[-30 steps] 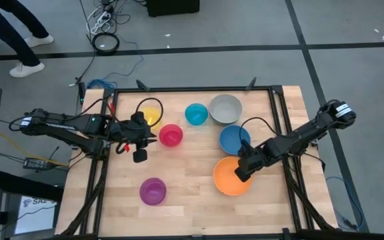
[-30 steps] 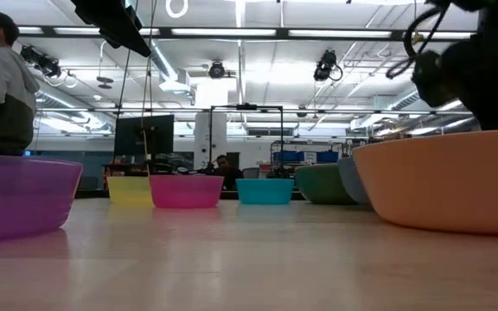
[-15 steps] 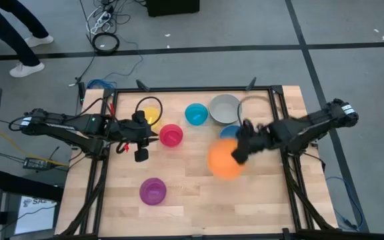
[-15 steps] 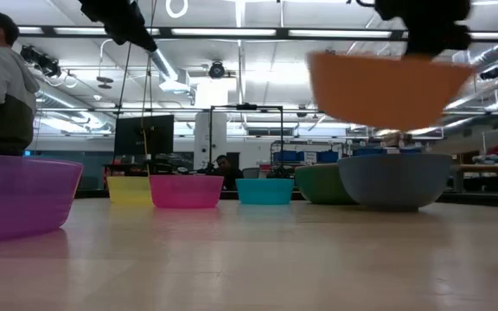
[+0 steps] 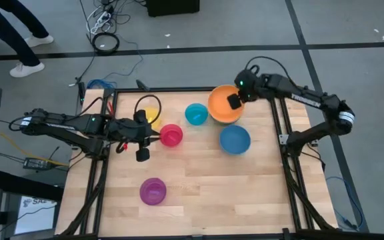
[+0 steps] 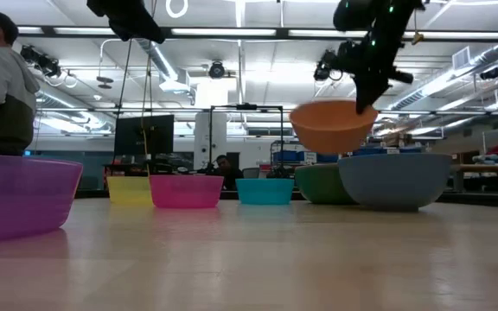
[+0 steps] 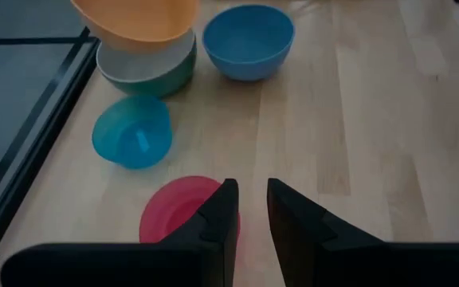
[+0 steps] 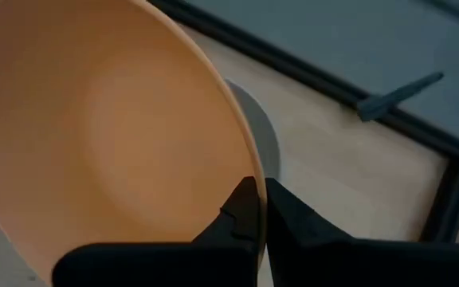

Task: Nest bowls inside each other
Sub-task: Stack the orange bowl into the grey bowl, then stack the bottom blue bowl into the orange bowl

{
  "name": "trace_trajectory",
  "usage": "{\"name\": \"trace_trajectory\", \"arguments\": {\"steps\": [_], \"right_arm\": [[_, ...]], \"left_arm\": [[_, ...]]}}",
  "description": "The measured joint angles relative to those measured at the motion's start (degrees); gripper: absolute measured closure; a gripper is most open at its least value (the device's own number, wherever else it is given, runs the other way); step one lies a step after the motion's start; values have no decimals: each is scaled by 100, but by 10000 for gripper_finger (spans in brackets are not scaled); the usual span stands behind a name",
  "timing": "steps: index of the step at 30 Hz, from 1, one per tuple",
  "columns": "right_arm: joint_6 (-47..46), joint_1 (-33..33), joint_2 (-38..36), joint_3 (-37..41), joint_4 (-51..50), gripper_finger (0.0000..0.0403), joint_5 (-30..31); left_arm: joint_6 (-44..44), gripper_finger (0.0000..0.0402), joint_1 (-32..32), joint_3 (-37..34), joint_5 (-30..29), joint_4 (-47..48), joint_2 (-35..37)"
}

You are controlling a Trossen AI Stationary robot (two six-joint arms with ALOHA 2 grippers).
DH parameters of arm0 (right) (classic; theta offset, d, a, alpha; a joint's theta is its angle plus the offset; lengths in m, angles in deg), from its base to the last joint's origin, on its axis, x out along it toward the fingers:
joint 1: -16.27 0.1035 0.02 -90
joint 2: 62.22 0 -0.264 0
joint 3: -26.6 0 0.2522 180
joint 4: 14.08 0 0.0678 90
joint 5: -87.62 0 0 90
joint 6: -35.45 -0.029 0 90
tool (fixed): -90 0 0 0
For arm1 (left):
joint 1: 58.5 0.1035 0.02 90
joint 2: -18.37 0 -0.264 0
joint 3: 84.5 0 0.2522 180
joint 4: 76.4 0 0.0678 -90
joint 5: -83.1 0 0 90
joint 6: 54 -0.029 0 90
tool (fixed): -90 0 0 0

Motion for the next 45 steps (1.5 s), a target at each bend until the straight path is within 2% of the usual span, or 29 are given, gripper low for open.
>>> {"name": "trace_trajectory", "arguments": {"steps": [4,6,12,17,22,27,37,45], "right_arm": [[371,-468,414,0,64,383,-1112],[513,-505,658,0,161,362,-1391],[553,-492,1152,2,245,287,-1357],[501,-446,928,2,128,252,-1008],[192,-175,313,2,-562,250,-968],[-417,528,-163,130,-1393,251,-961],[-1863,2047,-238,1519,-1099,248,-665],[-2431,2366,-225,2463,-6,249,-587]], "left_arm": [[4,323,0,2,0,40,0],[7,323,0,2,0,38,0],[176,323,-2,2,4,98,-26],[219,323,-2,-2,6,353,-93],[305,323,-2,-4,7,451,-140],[319,323,-2,-2,7,448,-173],[199,323,-83,-3,9,348,-293],[201,323,-149,0,6,330,-312]]}}
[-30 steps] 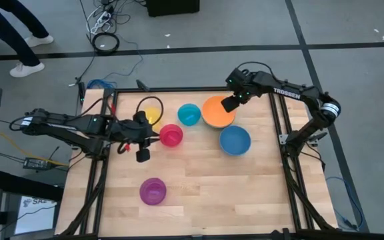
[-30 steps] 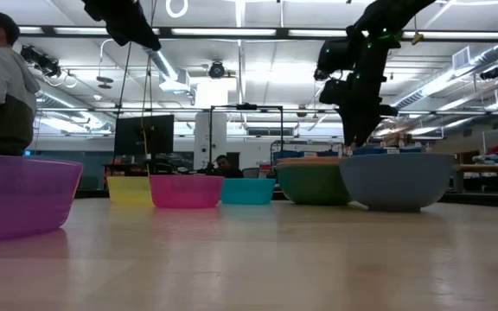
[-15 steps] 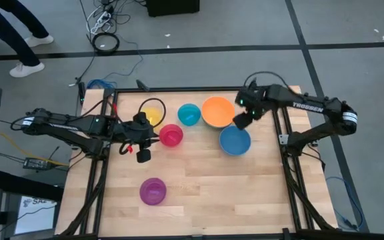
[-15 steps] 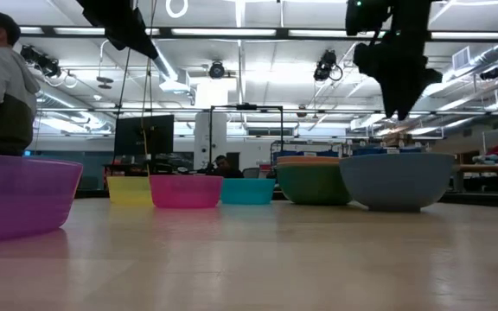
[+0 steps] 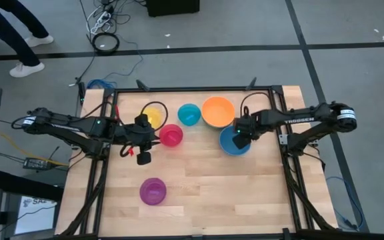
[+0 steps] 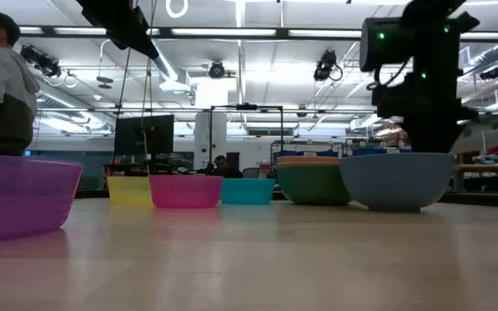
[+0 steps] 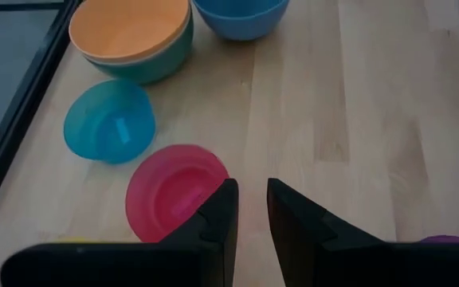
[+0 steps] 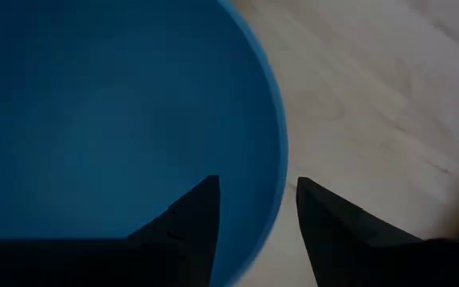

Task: Nest bowls inside each other
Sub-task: Stack the bottom blue bowl into the orange bowl

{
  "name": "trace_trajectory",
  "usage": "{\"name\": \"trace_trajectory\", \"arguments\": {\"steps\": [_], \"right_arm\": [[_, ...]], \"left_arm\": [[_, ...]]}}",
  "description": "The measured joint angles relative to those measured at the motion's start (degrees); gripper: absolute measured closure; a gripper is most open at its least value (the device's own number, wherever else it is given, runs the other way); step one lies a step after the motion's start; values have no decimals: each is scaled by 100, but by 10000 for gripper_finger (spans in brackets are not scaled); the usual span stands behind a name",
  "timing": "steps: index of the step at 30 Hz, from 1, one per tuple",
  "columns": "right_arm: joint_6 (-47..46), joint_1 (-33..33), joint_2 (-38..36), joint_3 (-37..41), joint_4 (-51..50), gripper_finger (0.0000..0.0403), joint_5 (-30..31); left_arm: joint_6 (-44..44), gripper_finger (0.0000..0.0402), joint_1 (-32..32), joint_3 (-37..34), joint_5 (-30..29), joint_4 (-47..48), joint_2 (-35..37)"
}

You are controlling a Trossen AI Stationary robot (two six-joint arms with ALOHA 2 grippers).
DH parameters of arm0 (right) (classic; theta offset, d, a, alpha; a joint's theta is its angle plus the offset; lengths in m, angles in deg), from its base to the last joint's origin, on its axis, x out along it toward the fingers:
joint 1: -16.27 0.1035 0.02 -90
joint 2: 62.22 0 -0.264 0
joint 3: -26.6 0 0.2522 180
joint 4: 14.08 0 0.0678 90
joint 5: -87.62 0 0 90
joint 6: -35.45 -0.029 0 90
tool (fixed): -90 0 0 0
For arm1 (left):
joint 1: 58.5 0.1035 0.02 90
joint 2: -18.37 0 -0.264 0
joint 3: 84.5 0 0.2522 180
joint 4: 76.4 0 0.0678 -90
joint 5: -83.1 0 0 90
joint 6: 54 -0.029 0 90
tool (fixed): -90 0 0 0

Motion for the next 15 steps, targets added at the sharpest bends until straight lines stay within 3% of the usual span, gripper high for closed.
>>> {"name": "trace_trajectory", "arguments": {"steps": [7,9,12,15], "right_arm": [[-45,-18,0,790,1055,264,-38],[-37,-19,0,823,1108,292,-103],[156,-17,-30,718,1093,370,-156],[310,-6,-134,387,906,393,-201]], "left_arm": [[0,323,0,0,-1,0,-5],[0,323,0,0,-1,1,-9],[0,323,0,0,-1,-1,-5],[2,323,0,0,-1,-8,-8]]}}
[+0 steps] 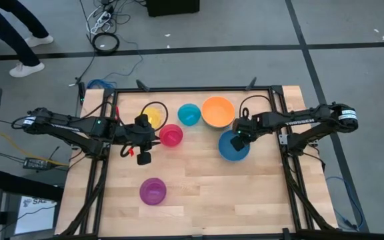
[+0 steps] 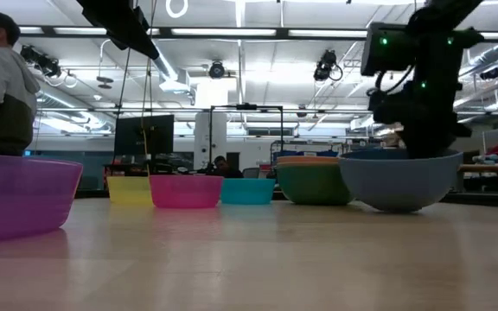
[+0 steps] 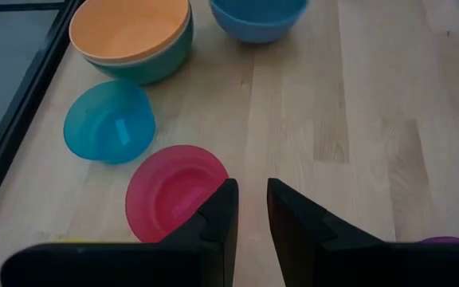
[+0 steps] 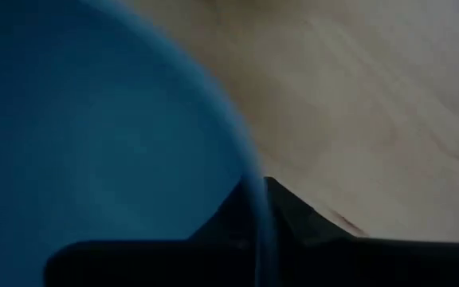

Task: Nest bowls inside each other
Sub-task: Stack the bottom blue bowl into the orange bowl

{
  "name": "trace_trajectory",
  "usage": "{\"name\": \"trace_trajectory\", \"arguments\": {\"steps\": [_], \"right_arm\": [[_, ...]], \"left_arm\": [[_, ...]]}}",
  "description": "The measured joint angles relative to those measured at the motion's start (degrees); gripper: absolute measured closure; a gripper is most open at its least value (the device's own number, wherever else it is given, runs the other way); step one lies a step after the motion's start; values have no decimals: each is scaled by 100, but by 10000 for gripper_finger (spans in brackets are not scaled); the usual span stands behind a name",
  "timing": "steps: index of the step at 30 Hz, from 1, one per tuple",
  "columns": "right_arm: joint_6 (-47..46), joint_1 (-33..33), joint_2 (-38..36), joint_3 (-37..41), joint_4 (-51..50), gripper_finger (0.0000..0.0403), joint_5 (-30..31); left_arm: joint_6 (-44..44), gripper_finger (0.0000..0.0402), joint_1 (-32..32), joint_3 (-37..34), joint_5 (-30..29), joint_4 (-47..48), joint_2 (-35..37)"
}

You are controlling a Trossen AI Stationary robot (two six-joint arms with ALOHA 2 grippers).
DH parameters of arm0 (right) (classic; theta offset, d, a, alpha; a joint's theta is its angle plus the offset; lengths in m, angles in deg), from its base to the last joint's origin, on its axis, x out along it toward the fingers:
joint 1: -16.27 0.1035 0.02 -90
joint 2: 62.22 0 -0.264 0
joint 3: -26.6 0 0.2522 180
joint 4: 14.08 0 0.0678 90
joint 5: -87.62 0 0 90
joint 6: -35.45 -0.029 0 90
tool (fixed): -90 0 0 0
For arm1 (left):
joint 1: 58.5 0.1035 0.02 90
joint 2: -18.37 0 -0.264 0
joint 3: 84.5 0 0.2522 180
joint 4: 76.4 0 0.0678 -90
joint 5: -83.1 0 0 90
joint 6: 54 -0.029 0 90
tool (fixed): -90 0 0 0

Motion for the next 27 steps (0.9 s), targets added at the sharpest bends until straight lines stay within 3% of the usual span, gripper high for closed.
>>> {"name": "trace_trajectory", "arguments": {"steps": [4,7,11,13,21,24,27], "right_arm": [[214,-2,-129,-924,-647,400,-7],[552,-66,-90,-1630,-1093,401,351],[1093,-469,57,-2301,-917,402,1082],[1461,-824,223,-2396,-628,402,1149],[2535,-1899,1260,-2402,578,396,484],[2612,-2110,1542,-2402,761,371,-114],[2581,-2230,1639,-2402,689,337,-271]], "left_arm": [[-1,323,0,0,0,-37,0],[-24,323,0,0,-2,-131,0],[-78,323,0,0,-2,-416,0],[-162,323,0,0,-2,-517,0],[-60,323,-2,0,-2,-499,3],[49,323,0,0,-2,-364,3],[127,323,0,0,-9,-227,3]]}}
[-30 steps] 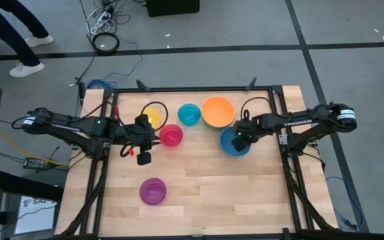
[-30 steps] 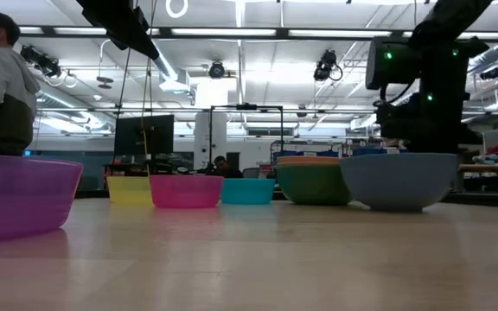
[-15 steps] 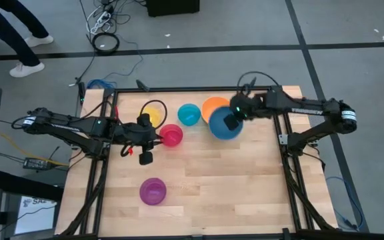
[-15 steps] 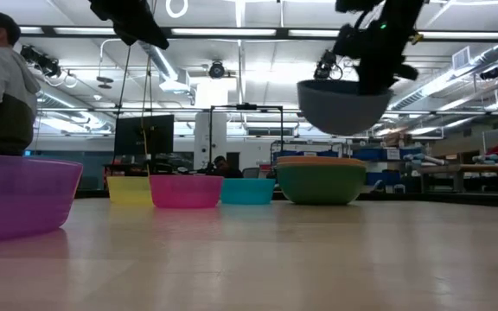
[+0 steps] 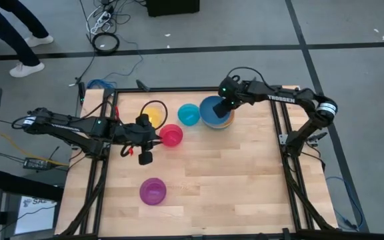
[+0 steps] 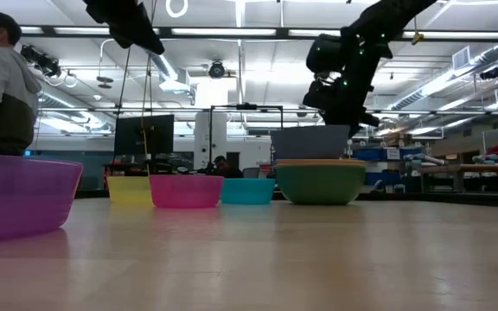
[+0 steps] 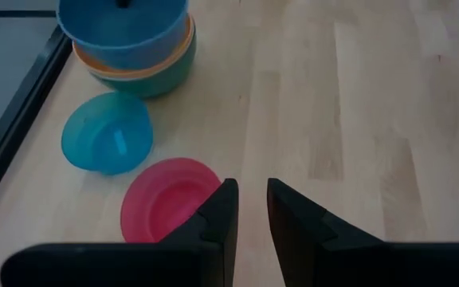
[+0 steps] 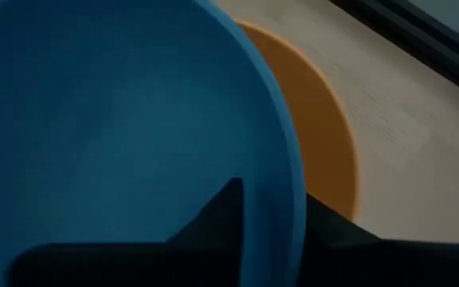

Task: Nest bowls inside each other
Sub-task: Stack the bottom blue bowl into the orange bowl, then stack the red bowl into the blue bowl

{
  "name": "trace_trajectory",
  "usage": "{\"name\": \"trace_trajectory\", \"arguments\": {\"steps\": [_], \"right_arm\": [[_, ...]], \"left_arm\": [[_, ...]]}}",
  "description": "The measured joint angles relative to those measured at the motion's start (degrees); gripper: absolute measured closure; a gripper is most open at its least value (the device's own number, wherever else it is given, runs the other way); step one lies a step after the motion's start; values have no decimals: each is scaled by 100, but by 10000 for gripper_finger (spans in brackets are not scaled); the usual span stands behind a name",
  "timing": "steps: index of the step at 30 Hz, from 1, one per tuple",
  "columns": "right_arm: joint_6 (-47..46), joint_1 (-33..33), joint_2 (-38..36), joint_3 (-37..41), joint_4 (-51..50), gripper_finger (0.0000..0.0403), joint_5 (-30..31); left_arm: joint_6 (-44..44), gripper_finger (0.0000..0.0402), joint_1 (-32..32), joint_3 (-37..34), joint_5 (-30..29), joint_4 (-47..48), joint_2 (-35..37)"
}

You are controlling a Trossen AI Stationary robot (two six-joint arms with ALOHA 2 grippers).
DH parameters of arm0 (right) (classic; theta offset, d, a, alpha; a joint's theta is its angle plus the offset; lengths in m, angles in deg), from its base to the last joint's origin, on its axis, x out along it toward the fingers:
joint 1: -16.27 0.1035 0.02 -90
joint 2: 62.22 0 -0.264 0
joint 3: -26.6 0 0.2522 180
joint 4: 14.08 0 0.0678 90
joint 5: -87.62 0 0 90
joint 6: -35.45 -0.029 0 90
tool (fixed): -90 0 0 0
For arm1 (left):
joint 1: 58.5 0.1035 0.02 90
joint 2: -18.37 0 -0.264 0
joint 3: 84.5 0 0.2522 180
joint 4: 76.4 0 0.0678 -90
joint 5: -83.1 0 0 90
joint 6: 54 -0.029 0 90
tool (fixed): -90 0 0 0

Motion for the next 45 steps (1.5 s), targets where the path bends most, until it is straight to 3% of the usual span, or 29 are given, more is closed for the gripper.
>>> {"name": "trace_trajectory", "arguments": {"steps": [7,18,25,32,35,38,45], "right_arm": [[-96,-74,-244,0,-246,278,32],[-396,124,-1213,0,-804,269,330],[-505,1359,-1563,0,-623,270,679],[-875,3281,-1925,0,-713,271,2238],[-1275,4129,-2024,0,-878,271,3092],[-1796,4793,-2039,0,-1108,271,3603],[-2844,5492,-2039,0,-1640,271,3740]], "left_arm": [[66,323,0,0,-31,44,0],[127,323,0,0,-33,60,0],[-258,323,-29,0,41,484,-3],[-94,323,-41,-4,121,1895,-374],[33,323,-43,-149,109,1597,-560],[-400,323,-86,-341,118,948,-801],[-2119,323,-229,-594,-267,507,-1767]]}}
